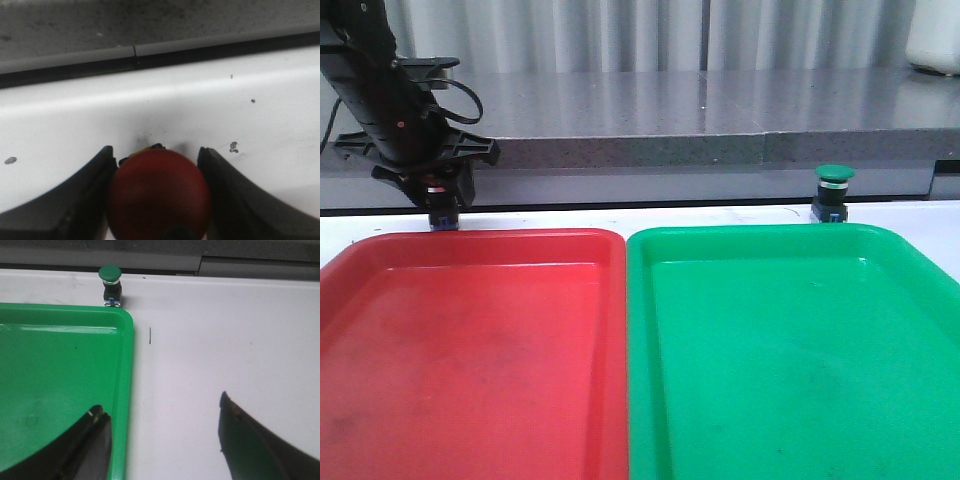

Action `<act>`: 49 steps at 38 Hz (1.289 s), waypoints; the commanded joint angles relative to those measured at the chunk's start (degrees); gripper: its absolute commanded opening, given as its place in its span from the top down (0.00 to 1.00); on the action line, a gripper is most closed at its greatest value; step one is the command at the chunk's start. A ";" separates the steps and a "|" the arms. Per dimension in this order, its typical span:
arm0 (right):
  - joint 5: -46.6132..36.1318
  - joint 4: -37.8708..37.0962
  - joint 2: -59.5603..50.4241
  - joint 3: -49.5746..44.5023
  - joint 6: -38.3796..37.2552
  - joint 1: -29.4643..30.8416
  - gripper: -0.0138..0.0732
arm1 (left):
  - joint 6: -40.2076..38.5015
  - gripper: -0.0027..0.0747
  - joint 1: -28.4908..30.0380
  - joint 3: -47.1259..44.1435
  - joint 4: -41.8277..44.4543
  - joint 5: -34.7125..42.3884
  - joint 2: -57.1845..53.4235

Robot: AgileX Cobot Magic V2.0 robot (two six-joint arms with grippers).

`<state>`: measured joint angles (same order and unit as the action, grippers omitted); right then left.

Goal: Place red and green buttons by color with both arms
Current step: 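Lift the red push button with the left gripper toward the red tray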

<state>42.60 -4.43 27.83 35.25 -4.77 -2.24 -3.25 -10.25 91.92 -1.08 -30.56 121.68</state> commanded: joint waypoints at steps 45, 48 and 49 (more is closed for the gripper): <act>-4.14 -1.12 0.73 2.00 0.63 0.22 0.28 | 1.23 0.57 -10.77 -27.47 -0.01 0.13 -44.19; -4.14 -1.12 0.73 2.00 0.63 0.22 0.28 | 1.23 0.57 -12.77 -31.28 -0.01 1.60 -46.29; -4.14 -1.12 0.73 2.00 0.63 0.22 0.28 | 1.23 0.57 -13.51 -32.41 -0.01 2.23 -46.81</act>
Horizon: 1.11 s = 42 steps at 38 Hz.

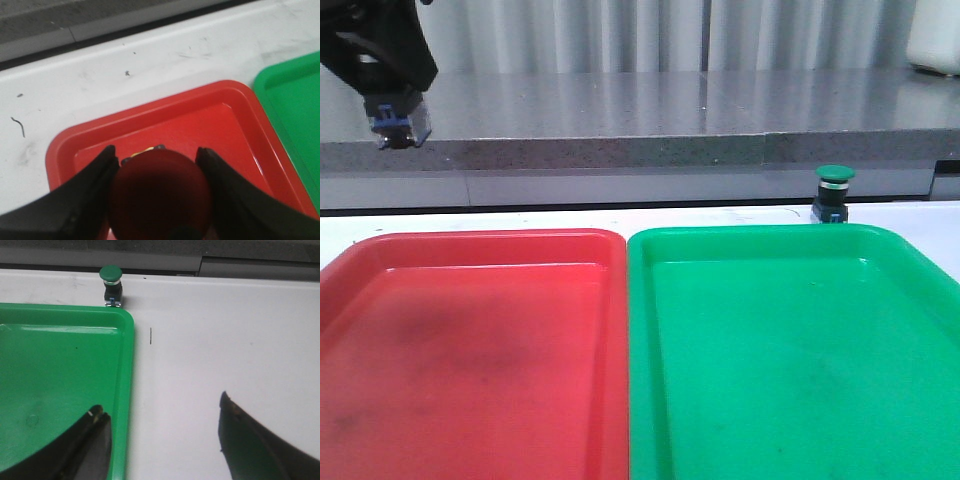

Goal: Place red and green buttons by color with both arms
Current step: 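Lift the red push button with the left gripper toward the red tray, then lower the red button into the red tray and open the left gripper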

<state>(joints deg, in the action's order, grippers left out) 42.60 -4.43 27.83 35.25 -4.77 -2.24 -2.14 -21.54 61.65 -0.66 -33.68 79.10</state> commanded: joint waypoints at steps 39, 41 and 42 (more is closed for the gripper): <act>-4.14 -1.12 0.73 2.00 0.63 0.22 0.28 | 0.13 0.57 -5.49 -18.86 -4.68 26.66 10.70; -4.14 -1.12 0.73 2.00 0.63 0.22 0.28 | 0.13 0.57 -5.49 -18.86 -4.83 26.41 10.74; -4.14 -1.12 0.73 2.00 0.63 0.22 0.28 | 0.13 0.57 -5.49 -18.86 -4.83 26.41 10.74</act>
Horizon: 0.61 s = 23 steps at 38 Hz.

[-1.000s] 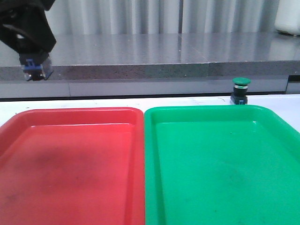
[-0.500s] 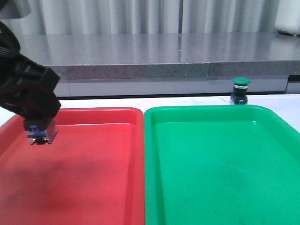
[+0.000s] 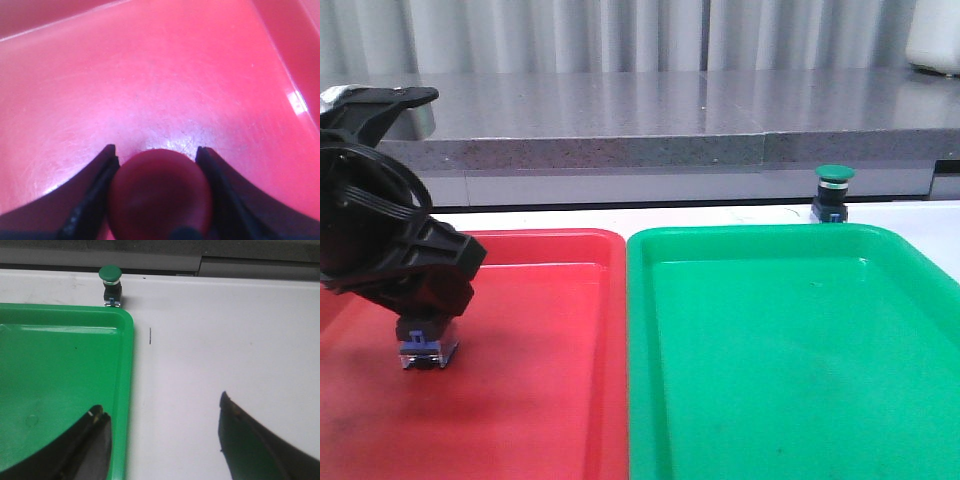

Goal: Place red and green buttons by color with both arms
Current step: 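Lower the red button into the red tray and open the left gripper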

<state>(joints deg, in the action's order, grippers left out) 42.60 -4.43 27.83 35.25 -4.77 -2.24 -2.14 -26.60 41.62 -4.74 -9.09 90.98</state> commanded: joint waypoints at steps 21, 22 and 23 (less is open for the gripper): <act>-4.14 -1.12 0.73 2.00 0.63 0.22 0.28 | 0.13 0.18 -0.43 5.52 -0.75 -6.36 -7.18; -4.14 -1.12 0.73 2.00 0.63 0.22 0.28 | 0.13 0.18 -0.43 6.23 -0.75 -7.60 -8.15; -4.14 -1.12 0.73 2.00 0.63 0.22 0.28 | 0.13 0.18 -0.43 6.92 -0.61 -8.47 -9.50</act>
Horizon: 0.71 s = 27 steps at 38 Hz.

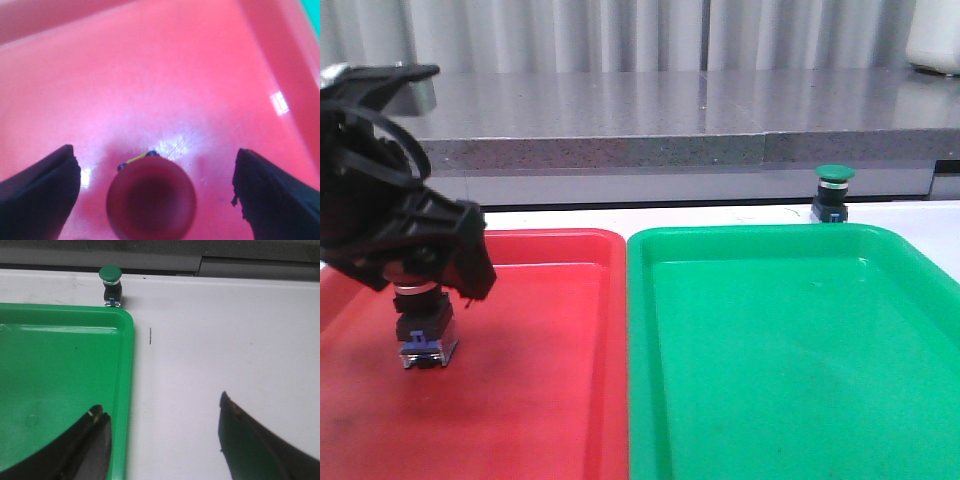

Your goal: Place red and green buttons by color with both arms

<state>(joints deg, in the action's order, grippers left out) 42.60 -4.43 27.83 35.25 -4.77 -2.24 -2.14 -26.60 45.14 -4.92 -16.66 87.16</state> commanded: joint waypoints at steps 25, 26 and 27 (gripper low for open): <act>-4.14 -1.12 0.73 2.00 0.63 0.22 0.28 | 0.13 0.18 -0.43 2.09 2.35 -9.45 -39.60; -4.14 -1.12 0.73 2.00 0.63 0.22 0.28 | 0.13 0.18 -0.43 1.35 2.35 -9.45 -40.66; -4.14 -1.12 0.73 2.00 0.63 0.22 0.28 | 0.13 0.18 -0.43 0.79 2.35 -9.45 -42.05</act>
<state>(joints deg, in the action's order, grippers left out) 42.60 -4.43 27.83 35.25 -4.77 -2.24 -2.14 -26.60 46.06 -2.59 -29.33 49.03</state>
